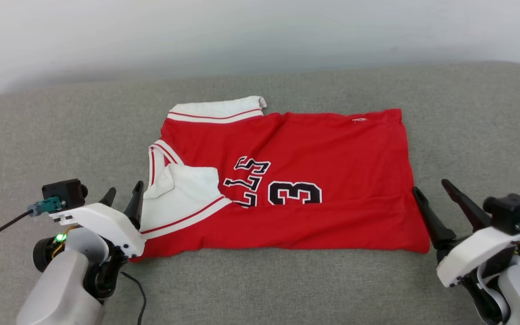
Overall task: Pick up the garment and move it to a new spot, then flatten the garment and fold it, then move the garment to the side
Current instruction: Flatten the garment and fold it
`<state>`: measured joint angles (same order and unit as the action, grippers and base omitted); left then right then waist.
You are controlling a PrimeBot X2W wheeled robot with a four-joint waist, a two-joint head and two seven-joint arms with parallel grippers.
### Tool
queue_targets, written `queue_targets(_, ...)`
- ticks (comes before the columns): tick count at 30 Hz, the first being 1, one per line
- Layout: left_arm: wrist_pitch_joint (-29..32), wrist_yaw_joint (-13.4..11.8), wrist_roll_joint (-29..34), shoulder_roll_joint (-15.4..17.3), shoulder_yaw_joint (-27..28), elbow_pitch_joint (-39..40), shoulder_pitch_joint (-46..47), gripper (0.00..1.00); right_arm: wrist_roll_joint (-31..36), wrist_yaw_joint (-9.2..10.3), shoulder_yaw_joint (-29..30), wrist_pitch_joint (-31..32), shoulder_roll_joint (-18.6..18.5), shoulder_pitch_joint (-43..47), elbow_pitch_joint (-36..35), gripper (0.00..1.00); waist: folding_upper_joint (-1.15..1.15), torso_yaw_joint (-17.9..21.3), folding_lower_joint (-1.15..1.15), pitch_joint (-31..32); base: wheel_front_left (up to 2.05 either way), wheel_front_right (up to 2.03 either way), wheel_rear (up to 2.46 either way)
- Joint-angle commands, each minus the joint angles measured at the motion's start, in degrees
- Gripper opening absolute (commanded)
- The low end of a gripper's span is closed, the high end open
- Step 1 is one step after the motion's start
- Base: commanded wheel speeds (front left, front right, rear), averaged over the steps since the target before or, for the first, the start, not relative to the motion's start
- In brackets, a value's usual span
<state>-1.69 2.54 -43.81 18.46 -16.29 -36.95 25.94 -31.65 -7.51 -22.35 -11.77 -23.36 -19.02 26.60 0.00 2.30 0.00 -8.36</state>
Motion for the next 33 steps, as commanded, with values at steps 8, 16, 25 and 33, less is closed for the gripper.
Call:
queue_targets(8, 12.22, 1.26, 0.02, 7.11, -2.76, 6.86, -2.84, 1.00, 6.63, 0.04, 9.07, -2.37, 2.34, 10.01, -9.76, 1.00, 0.00, 1.27, 0.00, 5.33, 0.00, 0.00, 0.00)
queue_targets(16, 30.97, 0.39, -2.14, 13.23, -6.32, 14.91, -5.37, 1.00, 11.35, 0.04, 13.56, 1.82, 6.72, 15.83, -20.22, 1.00, 0.00, 2.75, 0.00, 3.59, 0.00, 0.00, 0.00)
queue_targets(25, 39.51, -1.41, -5.02, 15.41, -6.41, 14.25, -6.35, 1.00, 11.32, 0.04, 14.38, 3.96, 8.98, 15.59, -24.22, 1.00, 0.00, 5.85, 0.00, -1.76, 0.00, 0.00, 0.00)
queue_targets(33, 42.13, -0.74, -8.83, 10.83, -7.55, 11.91, -7.41, 0.00, 6.91, 0.03, 16.04, 8.86, 8.12, 14.26, -21.95, 1.00, 0.00, 6.59, 0.00, -2.67, 0.00, 0.00, 0.00)
